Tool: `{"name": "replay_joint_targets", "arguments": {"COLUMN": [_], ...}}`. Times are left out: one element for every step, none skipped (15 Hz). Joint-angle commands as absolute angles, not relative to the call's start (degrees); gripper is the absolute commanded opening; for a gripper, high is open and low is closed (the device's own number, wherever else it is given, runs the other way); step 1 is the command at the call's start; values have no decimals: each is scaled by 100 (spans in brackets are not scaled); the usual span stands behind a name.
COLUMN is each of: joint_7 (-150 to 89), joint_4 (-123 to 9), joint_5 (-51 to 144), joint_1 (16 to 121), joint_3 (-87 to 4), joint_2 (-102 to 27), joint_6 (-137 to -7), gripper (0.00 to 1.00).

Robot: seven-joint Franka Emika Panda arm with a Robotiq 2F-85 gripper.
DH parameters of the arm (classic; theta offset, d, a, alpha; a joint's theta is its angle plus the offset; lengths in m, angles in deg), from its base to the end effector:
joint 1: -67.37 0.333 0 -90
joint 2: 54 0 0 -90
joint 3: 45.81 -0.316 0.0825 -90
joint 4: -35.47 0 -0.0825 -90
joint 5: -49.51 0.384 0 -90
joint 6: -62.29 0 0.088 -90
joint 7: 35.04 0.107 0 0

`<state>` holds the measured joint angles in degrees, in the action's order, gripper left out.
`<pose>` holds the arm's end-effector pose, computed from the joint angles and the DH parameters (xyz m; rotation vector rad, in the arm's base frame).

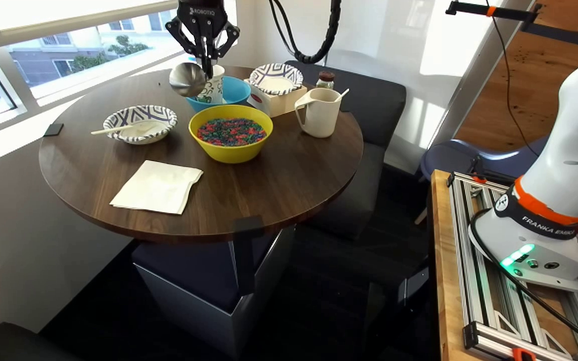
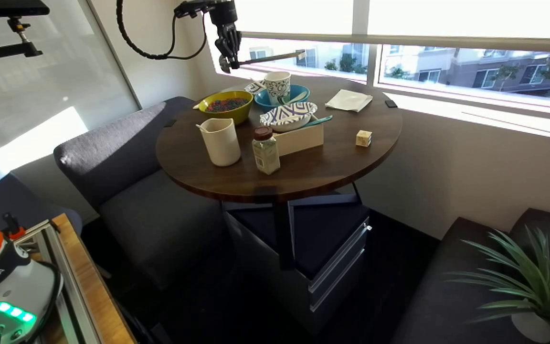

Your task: Use the silver ladle to place cereal from the yellow bowl into the coffee cup.

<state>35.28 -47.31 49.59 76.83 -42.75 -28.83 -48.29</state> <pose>0.6875 0.0832 0.4415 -2.6585 1.6492 -0.0777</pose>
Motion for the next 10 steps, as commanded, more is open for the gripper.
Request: {"name": "replay_joint_targets", "arguments": {"joint_7": [3631,3646,3596,3584,3608,3591,3574,3586,3560,3593], "joint_4": [-5495,-5662,-5845,-6023,-6185,-6363,-6515,-6661,-6788,-6899], "joint_5": [4859,4849,4916,4943,4944,4973,5003,5011,5022,4977], "joint_1": [7717,7717,7684,7663,7654,7628,7603,7590,7573,7575], "joint_3": [-4357,-4353,-4374,-4374,-4362,-4365,-4371,-4372,-4382,-4370], "joint_2": [-3170,-3214,-3271,-3335,-3394,-3477,-3558,-3645,-3728,-3803], "joint_6": [-5421,-5560,-5699,-5842,-5962,-6085,-6187,-6270,-6307,-6340], "gripper": [1,1,1,1,1,1,1,1,1,1]}}
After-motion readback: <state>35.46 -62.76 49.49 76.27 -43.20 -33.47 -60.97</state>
